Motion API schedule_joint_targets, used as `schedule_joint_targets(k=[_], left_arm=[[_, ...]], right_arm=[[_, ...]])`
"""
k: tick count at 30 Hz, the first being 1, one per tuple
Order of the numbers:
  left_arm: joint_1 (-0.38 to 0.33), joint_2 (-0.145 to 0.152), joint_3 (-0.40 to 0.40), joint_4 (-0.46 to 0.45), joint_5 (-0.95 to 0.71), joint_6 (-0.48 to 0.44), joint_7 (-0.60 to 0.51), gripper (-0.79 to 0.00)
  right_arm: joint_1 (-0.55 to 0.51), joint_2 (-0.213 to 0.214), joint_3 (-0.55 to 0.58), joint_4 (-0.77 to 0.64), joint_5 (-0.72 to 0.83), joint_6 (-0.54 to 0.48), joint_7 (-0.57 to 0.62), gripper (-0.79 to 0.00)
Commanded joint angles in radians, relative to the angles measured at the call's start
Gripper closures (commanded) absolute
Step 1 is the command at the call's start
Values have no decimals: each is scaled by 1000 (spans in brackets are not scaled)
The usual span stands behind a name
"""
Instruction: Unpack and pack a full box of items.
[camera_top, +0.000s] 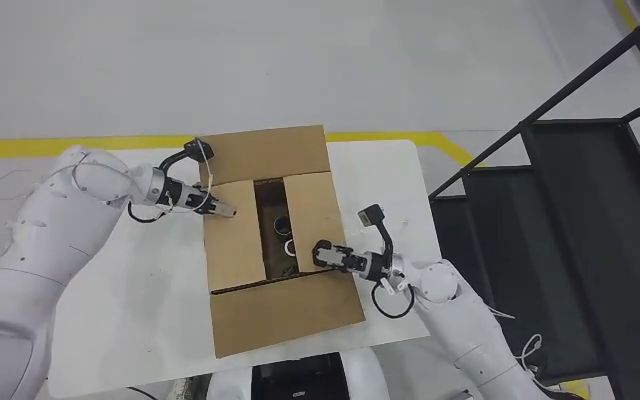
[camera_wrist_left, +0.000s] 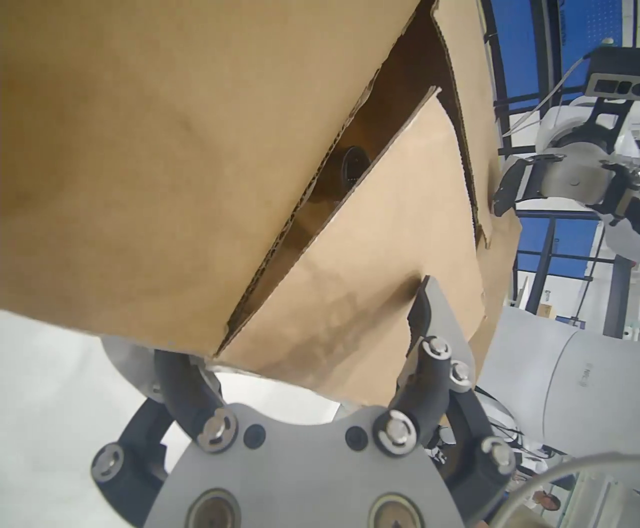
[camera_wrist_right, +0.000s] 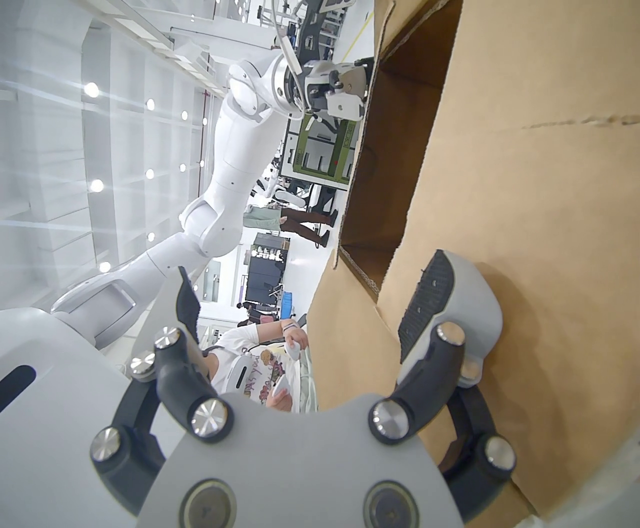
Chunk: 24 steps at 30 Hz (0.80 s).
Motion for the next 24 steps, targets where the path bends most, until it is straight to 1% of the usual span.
schedule_joint_targets(k=[1, 5, 8, 13, 18, 21, 24], left_arm=[[-9, 5, 13, -2, 27, -16, 17, -785], [-16, 14, 1, 1, 57, -49, 56, -785], [-6, 23, -15, -17, 113, -44, 107, -785], [30, 44, -38, -79, 234, -31, 170, -785], [69, 66, -66, -170, 368, -15, 234, -785], [91, 76, -79, -214, 409, -10, 242, -785], [111, 83, -94, -246, 407, -8, 246, -785]], right_arm=[[3, 1, -4, 1, -3, -1, -1, -785], [6, 3, -10, 2, -6, -2, -5, -785], [8, 4, -13, 2, -9, -4, -8, -785], [11, 7, -19, 4, -13, -4, -10, -785], [15, 9, -26, 6, -16, -6, -15, -785], [14, 11, -29, 5, -16, -7, -18, -785], [14, 13, -29, 4, -16, -7, -22, -785]])
